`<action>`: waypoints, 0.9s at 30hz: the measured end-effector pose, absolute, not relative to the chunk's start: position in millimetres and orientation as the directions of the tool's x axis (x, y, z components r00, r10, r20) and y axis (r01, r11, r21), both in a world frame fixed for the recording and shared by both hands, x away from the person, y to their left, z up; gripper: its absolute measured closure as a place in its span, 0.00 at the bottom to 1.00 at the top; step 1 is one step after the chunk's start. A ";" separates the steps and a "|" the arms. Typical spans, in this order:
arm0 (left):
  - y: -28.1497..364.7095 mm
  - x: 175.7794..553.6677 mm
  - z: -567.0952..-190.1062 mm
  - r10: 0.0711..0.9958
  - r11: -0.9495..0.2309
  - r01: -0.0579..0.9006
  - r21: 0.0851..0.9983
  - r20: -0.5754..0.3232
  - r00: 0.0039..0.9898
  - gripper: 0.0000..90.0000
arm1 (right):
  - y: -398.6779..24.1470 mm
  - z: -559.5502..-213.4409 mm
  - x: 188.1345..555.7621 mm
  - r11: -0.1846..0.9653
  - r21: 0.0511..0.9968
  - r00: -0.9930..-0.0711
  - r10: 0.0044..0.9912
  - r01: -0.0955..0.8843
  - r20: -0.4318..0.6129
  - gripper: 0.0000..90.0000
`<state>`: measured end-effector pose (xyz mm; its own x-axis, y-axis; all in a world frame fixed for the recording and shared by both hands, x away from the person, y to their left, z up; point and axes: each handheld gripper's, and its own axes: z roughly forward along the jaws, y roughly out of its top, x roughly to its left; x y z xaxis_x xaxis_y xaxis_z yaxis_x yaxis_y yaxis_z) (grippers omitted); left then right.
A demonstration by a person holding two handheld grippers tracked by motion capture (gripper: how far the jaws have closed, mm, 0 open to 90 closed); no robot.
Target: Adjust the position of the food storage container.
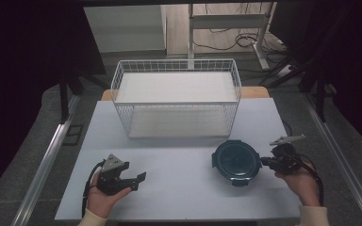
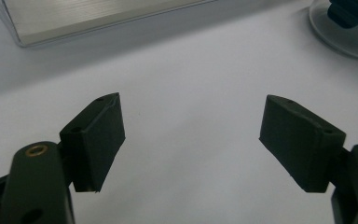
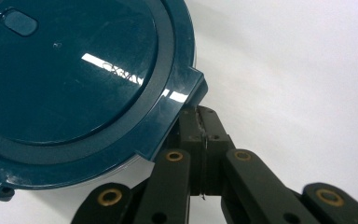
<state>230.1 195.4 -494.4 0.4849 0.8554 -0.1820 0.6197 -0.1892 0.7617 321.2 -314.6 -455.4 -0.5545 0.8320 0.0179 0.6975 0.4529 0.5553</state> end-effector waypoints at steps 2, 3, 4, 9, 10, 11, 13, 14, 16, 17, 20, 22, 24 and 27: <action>195.3 230.3 -494.5 0.856 -0.189 0.620 0.761 -0.182 0.485 0.24 | -308.4 -455.9 321.3 0.462 0.556 -0.568 0.823 0.691 0.022 1.00; 195.4 230.2 -494.5 0.856 -0.189 0.619 0.762 -0.182 0.485 0.24 | -306.2 -456.0 321.2 0.463 0.556 -0.571 0.820 0.690 0.027 1.00; 195.4 230.2 -494.5 0.856 -0.189 0.619 0.762 -0.182 0.485 0.24 | -306.2 -456.0 321.2 0.463 0.556 -0.571 0.820 0.690 0.027 1.00; 195.9 230.4 -494.5 0.856 -0.189 0.619 0.762 -0.181 0.485 0.24 | -292.3 -457.1 320.6 0.478 0.558 -0.593 0.805 0.679 0.032 1.00; 195.8 230.4 -494.6 0.856 -0.190 0.619 0.762 -0.181 0.485 0.24 | -290.7 -457.3 320.6 0.479 0.559 -0.596 0.802 0.677 0.035 1.00; 195.6 230.5 -494.6 0.856 -0.189 0.620 0.761 -0.182 0.485 0.24 | -287.9 -457.6 320.4 0.482 0.559 -0.602 0.798 0.674 0.037 1.00; 195.6 230.6 -494.8 0.855 -0.190 0.621 0.761 -0.182 0.485 0.24 | -283.6 -457.7 320.0 0.488 0.559 -0.609 0.793 0.670 0.037 1.00; 195.6 230.6 -494.8 0.855 -0.190 0.621 0.761 -0.182 0.485 0.24 | -283.6 -457.7 320.0 0.488 0.559 -0.609 0.793 0.670 0.037 1.00; 195.7 230.6 -494.7 0.856 -0.190 0.620 0.761 -0.181 0.485 0.24 | -277.8 -458.1 319.3 0.494 0.559 -0.615 0.788 0.666 0.036 1.00; 195.8 230.6 -494.5 0.856 -0.190 0.620 0.761 -0.181 0.484 0.24 | -276.6 -458.1 319.1 0.495 0.560 -0.617 0.786 0.665 0.039 1.00; 195.6 230.7 -494.7 0.856 -0.191 0.621 0.761 -0.181 0.485 0.24 | -271.2 -457.9 317.7 0.498 0.555 -0.618 0.785 0.666 0.037 1.00; 195.7 230.8 -494.6 0.856 -0.191 0.620 0.761 -0.181 0.485 0.24 | -266.2 -457.8 316.7 0.508 0.553 -0.626 0.779 0.660 0.031 1.00; 195.6 230.7 -494.7 0.856 -0.187 0.620 0.762 -0.183 0.483 0.24 | -261.9 -458.1 315.9 0.515 0.554 -0.634 0.773 0.655 0.030 1.00; 196.0 230.7 -494.5 0.857 -0.185 0.620 0.762 -0.184 0.482 0.24 | -255.3 -458.4 315.1 0.522 0.554 -0.641 0.767 0.649 0.027 1.00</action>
